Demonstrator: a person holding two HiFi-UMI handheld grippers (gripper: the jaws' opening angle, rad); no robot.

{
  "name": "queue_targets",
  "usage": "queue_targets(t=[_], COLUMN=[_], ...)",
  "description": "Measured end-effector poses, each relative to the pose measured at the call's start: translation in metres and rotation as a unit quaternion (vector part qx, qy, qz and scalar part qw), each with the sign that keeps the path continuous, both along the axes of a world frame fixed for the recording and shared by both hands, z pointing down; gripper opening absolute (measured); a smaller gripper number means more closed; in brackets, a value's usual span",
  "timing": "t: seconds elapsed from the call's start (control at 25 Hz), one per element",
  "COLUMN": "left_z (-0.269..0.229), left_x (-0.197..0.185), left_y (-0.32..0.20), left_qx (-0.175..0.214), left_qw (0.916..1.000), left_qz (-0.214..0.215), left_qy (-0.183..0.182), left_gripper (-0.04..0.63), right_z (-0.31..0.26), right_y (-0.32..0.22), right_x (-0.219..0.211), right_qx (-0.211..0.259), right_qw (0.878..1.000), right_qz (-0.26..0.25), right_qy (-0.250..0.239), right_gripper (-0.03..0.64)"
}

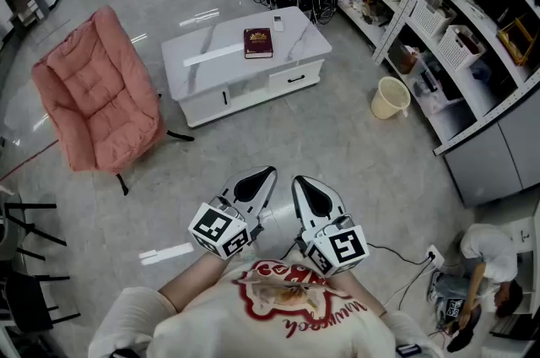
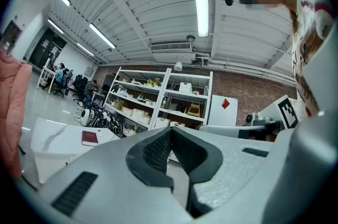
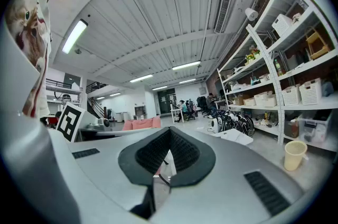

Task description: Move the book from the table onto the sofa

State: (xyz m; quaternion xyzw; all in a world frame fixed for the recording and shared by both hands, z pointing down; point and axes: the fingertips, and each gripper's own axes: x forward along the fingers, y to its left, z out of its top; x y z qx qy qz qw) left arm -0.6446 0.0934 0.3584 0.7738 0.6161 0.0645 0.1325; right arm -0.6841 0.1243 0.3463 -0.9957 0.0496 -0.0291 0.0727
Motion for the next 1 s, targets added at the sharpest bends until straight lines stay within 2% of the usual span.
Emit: queue_targets(t=[0.6, 1.0], left_z=[0.004, 0.006], left_x=[0.018, 0.048], left_y=[-0.011, -0.046], left_qx=[-0.003, 0.002], left_qw=[1.0, 0.9999], left_qz=[0.0, -0.012], left_qy=[-0.004, 0.007], left_gripper=[0.003, 0.003], right_z=[0.0, 0.0], right_y=[-0.013, -0.04], right_x=[0.017, 0.045], right_qx=[-0.017, -0.019], right_qw=[1.0, 1.0], right_qz=[-0.003, 0.011], right_qy=[-0.002, 0.015], right_gripper=[0.0, 0.0])
